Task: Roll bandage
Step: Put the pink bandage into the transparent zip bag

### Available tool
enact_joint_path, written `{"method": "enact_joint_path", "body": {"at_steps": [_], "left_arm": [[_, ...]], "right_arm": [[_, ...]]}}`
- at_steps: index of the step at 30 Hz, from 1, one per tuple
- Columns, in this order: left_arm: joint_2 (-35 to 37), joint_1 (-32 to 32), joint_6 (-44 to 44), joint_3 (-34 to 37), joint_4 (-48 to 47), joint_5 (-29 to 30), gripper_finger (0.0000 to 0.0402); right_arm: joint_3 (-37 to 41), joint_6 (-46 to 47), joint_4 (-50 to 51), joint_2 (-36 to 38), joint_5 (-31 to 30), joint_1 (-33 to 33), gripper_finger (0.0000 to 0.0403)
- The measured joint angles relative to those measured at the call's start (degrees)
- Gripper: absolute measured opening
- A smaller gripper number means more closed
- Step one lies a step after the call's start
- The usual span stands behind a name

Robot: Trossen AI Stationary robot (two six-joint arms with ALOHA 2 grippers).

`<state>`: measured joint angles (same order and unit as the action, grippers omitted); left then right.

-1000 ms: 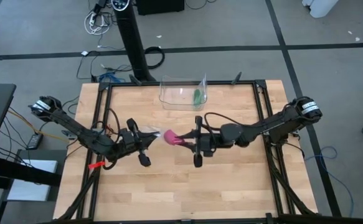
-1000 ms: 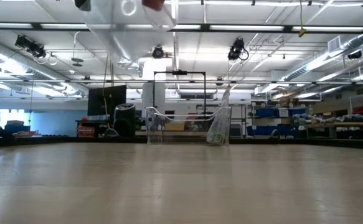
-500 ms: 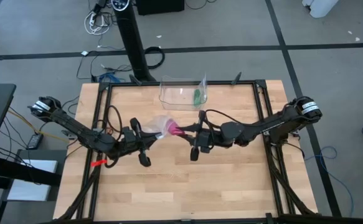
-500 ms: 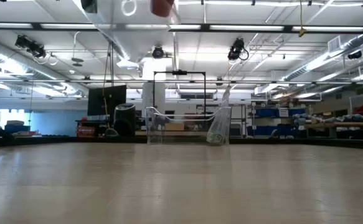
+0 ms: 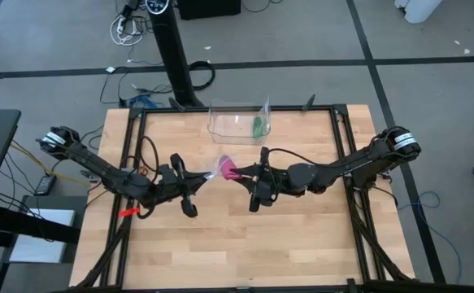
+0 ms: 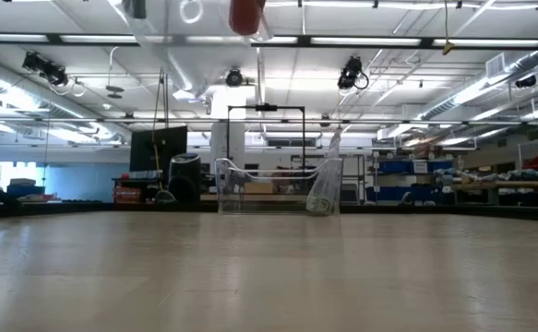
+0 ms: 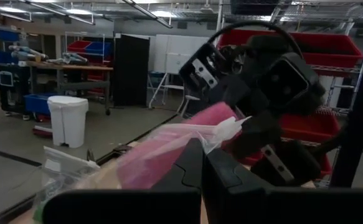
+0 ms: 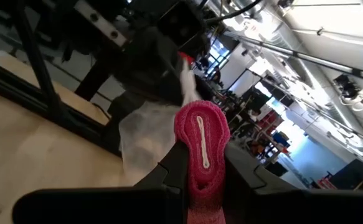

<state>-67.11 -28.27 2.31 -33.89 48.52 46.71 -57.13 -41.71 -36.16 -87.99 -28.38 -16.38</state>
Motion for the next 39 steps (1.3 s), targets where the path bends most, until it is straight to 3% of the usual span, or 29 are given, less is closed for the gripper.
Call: {"method": "enact_joint_path", "body": {"at_steps": [11, 18, 24, 34, 39], "left_arm": [[0.0, 2.0, -2.4, -0.9, -0.7, -4.5, 0.0001], [0.0, 2.2, -1.5, -0.9, -1.2, -6.3, 0.0001], [0.0, 2.2, 0.3, -0.9, -2.2, -7.6, 0.0001], [0.0, 3.8, 0.2, -7.3, -13.9, -9.2, 0.0001], [0.0, 4.9, 0.0, -8.0, -15.0, -11.1, 0.0001]], "right_arm": [[-0.2, -3.8, 1.3, 0.0, -4.2, 0.8, 0.0054], [-5.8, -1.2, 13.1, 0.0, -6.1, 2.1, 0.0054], [-11.6, 2.4, 26.6, 0.0, -1.7, 2.8, 0.0054], [-16.3, 8.6, 37.0, 0.1, 4.6, 4.5, 0.0054], [-18.3, 11.8, 41.4, 0.1, 5.9, 4.6, 0.0085]]}}
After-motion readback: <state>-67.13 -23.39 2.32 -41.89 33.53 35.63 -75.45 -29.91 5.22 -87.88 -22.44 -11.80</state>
